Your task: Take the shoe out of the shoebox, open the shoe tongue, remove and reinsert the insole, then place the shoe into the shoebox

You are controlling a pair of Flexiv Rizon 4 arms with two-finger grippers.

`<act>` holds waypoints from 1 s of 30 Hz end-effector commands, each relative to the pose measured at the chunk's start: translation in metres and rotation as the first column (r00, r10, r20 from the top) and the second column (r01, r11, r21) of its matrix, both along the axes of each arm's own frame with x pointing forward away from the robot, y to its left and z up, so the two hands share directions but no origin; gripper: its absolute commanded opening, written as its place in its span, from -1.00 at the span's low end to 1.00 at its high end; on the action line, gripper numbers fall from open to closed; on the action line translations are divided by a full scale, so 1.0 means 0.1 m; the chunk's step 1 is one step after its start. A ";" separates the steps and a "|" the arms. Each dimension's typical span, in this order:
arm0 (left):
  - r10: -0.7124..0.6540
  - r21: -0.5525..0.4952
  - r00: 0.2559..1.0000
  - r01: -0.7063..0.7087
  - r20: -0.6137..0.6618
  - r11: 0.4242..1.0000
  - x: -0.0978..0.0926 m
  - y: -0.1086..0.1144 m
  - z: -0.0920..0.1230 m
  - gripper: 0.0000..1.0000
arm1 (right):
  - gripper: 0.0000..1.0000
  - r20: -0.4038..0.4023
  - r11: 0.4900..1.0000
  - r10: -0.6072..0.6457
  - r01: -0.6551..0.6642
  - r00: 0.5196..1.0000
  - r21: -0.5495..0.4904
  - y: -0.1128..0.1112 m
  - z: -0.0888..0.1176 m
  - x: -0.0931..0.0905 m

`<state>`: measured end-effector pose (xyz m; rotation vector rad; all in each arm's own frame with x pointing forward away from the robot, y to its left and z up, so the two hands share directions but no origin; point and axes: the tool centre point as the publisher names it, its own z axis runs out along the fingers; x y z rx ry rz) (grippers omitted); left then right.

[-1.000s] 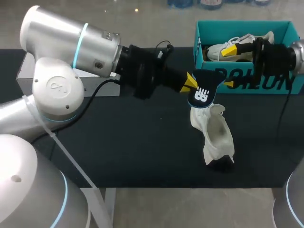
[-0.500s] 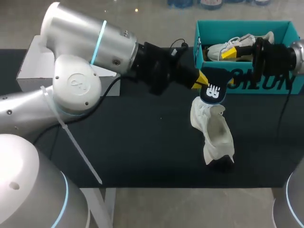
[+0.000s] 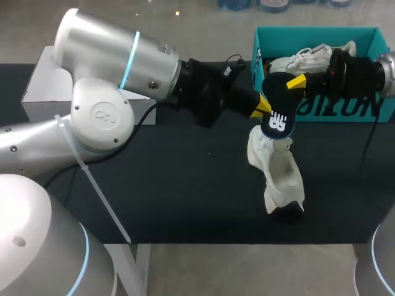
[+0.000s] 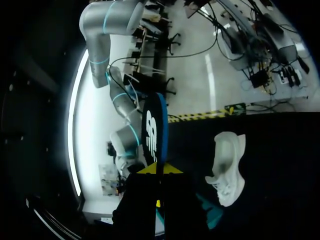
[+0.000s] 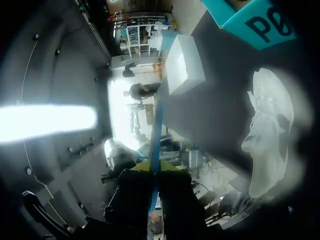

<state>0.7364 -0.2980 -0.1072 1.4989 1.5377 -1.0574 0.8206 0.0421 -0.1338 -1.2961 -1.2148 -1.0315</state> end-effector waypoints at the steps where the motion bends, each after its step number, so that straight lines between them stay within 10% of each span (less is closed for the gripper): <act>1: 0.005 0.000 1.000 -0.005 0.003 1.000 -0.02 0.00 0.00 -1.00 | -1.00 -0.001 1.000 0.000 0.000 1.000 -0.002 0.01 0.00 0.00; 5: -0.005 0.017 1.000 0.006 -0.026 1.000 -0.06 0.01 -0.01 -1.00 | -1.00 -0.001 1.000 0.000 0.000 1.000 -0.002 0.01 0.00 0.00; 6: -0.018 0.022 0.999 0.019 -0.047 1.000 -0.08 0.02 -0.02 -0.33 | -1.00 -0.001 1.000 0.000 0.000 1.000 -0.002 0.01 0.00 0.00; 7: -0.007 0.036 0.999 0.009 -0.047 0.999 -0.09 0.03 -0.02 1.00 | -1.00 -0.001 1.000 0.000 0.000 1.000 -0.002 0.01 0.00 0.00; 20: -0.105 0.250 0.990 0.125 -0.090 0.960 0.06 0.70 0.27 1.00 | -1.00 -0.001 1.000 0.000 0.000 1.000 -0.002 0.01 0.00 0.00; 30: -0.163 0.713 0.986 0.092 0.031 0.695 0.29 1.09 0.55 1.00 | -1.00 -0.001 1.000 0.000 0.000 1.000 -0.002 0.01 0.00 0.00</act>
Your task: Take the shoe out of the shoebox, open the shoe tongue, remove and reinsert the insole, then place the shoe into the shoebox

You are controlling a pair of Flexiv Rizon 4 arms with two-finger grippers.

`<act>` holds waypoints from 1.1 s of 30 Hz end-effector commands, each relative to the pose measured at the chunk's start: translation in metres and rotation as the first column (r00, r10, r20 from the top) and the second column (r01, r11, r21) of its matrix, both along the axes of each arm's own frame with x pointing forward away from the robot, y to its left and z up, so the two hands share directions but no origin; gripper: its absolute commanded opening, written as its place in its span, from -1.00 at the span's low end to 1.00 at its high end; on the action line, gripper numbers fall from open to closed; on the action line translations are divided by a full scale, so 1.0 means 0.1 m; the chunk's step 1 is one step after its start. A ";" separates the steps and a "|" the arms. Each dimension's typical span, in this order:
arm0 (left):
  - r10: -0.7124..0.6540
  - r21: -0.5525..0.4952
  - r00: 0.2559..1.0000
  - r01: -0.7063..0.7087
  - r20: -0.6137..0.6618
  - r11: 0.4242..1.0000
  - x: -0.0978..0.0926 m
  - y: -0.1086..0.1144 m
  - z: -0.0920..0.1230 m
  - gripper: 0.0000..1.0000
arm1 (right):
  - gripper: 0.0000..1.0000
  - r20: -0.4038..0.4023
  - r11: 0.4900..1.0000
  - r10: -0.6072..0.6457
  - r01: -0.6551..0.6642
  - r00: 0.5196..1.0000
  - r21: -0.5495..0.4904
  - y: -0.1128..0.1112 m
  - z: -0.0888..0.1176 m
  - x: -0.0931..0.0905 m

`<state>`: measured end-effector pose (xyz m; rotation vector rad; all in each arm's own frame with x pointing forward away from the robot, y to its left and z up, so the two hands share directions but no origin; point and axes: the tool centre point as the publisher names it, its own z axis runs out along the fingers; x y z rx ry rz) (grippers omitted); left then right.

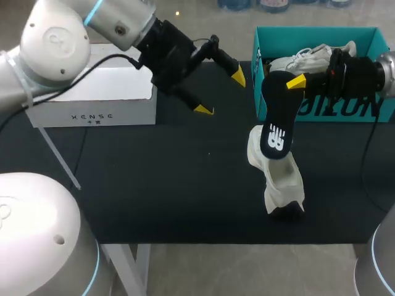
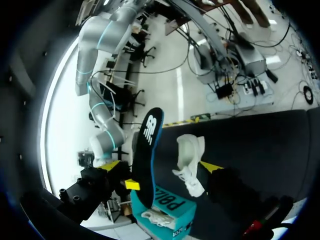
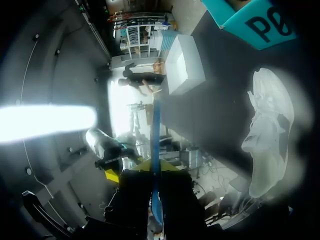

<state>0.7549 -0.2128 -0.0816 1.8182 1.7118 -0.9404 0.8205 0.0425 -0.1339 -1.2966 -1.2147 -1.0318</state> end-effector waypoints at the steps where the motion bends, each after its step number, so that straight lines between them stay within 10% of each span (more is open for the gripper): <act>1: -0.081 0.451 0.988 0.015 0.128 0.892 0.10 0.24 0.30 1.00 | -1.00 -0.001 1.000 0.001 -0.001 1.000 -0.002 0.00 0.00 0.00; 22: -0.081 0.451 0.988 0.015 0.128 0.892 0.10 0.24 0.30 1.00 | -1.00 -0.001 1.000 0.001 -0.001 1.000 -0.002 0.00 0.00 0.00; 33: -0.079 0.682 0.966 -0.114 0.246 0.723 0.74 -0.18 0.57 1.00 | -1.00 -0.001 1.000 0.001 -0.001 1.000 -0.002 0.00 0.00 0.00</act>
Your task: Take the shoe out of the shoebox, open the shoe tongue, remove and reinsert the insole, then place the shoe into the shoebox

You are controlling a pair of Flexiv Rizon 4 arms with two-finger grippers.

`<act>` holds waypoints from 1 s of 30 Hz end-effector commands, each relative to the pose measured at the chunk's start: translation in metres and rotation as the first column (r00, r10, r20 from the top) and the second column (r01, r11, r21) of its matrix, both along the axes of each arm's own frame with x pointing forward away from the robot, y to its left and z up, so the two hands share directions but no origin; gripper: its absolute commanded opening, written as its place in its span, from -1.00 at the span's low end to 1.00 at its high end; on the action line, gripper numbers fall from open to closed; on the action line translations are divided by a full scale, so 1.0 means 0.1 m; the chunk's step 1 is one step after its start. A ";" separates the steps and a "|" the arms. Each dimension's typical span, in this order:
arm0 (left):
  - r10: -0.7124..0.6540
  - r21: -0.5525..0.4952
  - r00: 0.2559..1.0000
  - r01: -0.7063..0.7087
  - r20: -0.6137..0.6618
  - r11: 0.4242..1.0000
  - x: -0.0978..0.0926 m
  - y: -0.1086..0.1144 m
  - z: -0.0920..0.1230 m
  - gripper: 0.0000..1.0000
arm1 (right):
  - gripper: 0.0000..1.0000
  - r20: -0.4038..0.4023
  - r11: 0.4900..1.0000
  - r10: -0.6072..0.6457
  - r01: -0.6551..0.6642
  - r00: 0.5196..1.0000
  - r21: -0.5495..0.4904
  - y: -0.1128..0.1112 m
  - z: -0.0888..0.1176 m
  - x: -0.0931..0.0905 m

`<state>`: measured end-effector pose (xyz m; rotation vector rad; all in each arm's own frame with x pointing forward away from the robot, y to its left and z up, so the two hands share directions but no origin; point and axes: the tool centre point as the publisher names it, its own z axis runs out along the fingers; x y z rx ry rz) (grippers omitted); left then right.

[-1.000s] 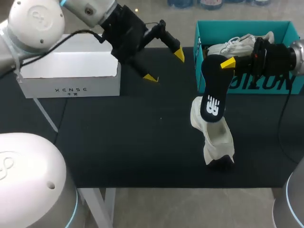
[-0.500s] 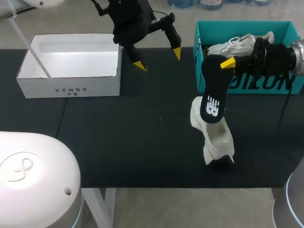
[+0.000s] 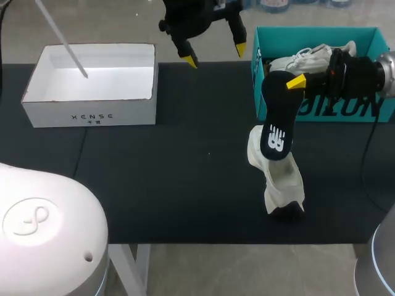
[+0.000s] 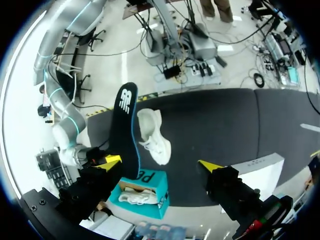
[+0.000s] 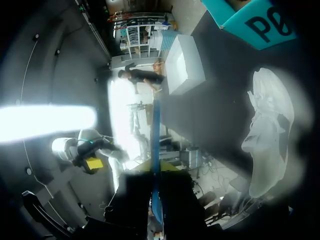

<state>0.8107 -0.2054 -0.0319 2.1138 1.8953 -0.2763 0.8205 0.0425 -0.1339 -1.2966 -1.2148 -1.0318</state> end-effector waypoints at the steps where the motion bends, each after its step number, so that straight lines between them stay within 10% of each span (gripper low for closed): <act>1: 0.048 0.278 0.998 -0.056 0.036 0.959 0.21 -0.28 0.08 1.00 | -1.00 -0.001 1.000 0.001 -0.001 1.000 -0.002 0.00 0.00 0.00; 30: 0.100 0.255 0.995 -0.103 0.025 0.962 0.35 -0.45 0.08 1.00 | -1.00 -0.007 0.999 0.024 -0.024 1.000 -0.034 -0.04 0.02 -0.21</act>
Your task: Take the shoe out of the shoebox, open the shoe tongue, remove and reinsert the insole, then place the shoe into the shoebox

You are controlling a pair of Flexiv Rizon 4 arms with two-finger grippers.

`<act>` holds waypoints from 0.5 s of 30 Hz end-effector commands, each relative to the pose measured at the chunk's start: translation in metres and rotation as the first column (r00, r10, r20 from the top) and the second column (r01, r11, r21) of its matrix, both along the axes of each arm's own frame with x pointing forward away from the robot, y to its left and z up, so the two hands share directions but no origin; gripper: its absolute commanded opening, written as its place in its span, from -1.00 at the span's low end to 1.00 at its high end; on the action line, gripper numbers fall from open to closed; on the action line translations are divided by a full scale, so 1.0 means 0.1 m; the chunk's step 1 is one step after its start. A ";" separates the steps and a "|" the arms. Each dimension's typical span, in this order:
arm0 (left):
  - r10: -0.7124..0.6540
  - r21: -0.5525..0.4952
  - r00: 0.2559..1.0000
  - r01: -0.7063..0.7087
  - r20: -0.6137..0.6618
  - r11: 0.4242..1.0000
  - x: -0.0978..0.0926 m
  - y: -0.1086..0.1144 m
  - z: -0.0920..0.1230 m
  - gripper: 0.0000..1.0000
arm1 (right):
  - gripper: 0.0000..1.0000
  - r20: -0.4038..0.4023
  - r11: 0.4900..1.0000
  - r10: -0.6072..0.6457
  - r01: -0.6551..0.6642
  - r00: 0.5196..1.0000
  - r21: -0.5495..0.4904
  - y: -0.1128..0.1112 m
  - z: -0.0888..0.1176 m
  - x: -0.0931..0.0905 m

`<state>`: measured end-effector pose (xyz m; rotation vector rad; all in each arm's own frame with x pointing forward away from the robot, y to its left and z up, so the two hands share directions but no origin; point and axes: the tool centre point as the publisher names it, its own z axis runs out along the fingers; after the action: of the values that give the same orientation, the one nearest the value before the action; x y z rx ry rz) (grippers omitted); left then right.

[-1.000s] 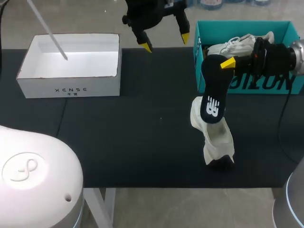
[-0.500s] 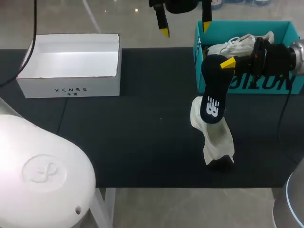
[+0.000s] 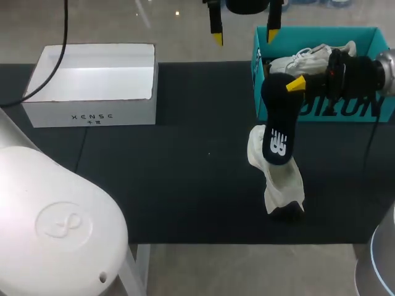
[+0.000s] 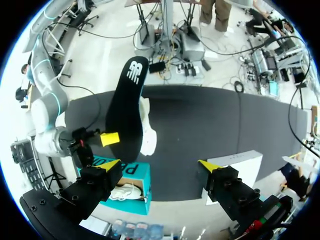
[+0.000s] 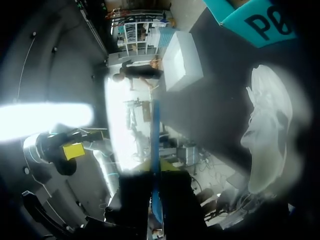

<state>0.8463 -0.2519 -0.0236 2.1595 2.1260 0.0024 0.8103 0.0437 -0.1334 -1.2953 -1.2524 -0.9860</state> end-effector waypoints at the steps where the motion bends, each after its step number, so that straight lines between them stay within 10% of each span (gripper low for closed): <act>1: 0.000 -0.001 1.000 0.000 0.003 1.000 0.00 0.01 0.00 1.00 | -1.00 -0.003 1.000 -0.017 0.017 1.000 0.001 -0.07 0.02 -0.13; 15: 0.000 -0.001 1.000 0.000 0.003 1.000 0.00 0.01 0.00 1.00 | -1.00 -0.004 1.000 -0.023 0.023 1.000 0.004 -0.06 -0.01 -0.09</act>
<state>0.8461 -0.2517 -0.0242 2.1587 2.1254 0.0027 0.8007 0.0370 -0.1342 -1.3082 -1.2324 -1.0047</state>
